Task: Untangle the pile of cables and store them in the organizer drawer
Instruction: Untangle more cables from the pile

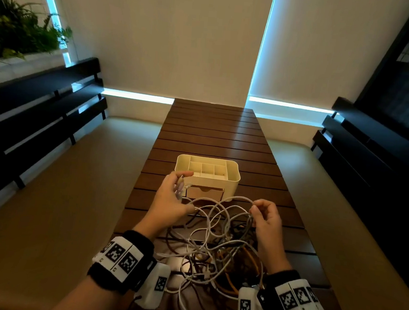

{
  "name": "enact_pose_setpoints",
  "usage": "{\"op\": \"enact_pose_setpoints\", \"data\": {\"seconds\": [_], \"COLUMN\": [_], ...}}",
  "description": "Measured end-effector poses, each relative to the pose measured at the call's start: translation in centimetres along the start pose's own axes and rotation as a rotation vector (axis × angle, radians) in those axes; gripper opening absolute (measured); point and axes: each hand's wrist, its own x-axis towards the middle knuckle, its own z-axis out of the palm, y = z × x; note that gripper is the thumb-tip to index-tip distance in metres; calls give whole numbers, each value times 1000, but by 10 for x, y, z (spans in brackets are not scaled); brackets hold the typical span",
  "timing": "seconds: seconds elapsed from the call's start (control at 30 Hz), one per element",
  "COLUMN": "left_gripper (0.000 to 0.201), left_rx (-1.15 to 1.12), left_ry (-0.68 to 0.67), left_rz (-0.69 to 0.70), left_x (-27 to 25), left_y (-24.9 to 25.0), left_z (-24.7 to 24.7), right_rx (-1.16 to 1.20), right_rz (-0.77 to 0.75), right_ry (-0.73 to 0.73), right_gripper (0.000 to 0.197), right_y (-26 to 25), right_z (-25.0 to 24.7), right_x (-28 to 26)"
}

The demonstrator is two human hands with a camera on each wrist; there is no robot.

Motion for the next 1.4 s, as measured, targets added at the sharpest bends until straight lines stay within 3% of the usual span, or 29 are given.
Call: {"op": "enact_pose_setpoints", "data": {"seconds": [0.1,0.2,0.3,0.53,0.67,0.73,0.83,0.93,1.03,1.13,1.23,1.4], "left_gripper": [46,46,46,17,16,19,33,25,19,22,28,28], "left_rx": [-240,-467,-537,-578,-594,-487,-332,-144,-4,179,206,462], "left_ry": [188,319,368,370,404,360,141,-91,-228,-253,-282,-326], "left_rz": [18,44,69,81,88,63,-44,-170,-211,-159,-143,-92], "left_x": [1,6,8,9,10,9,9,6,2,2,4,8], "left_y": [19,35,48,57,58,56,48,34,11,-15,-29,-37], "left_z": [-9,-24,-35,-45,-52,-48,-33,-11,23,58,79,81], "right_rx": [-220,-359,-294,-175,-72,-127,-303,-402,-392,-355,-258,-119], "right_rz": [28,110,184,278,291,236,137,58,13,-94,-145,-193], "right_ry": [4,80,134,159,155,107,-37,-231,-356,-336,-298,-199], "right_gripper": [9,14,18,27,34,34,33,24,10,15,14,13], "right_y": [14,29,37,35,31,28,22,11,-2,-9,-11,-18], "right_z": [-7,-15,-21,-24,-23,-22,-18,-16,-13,-8,-3,-6], "right_x": [6,12,13,15,13,11,7,3,1,0,-6,-10]}}
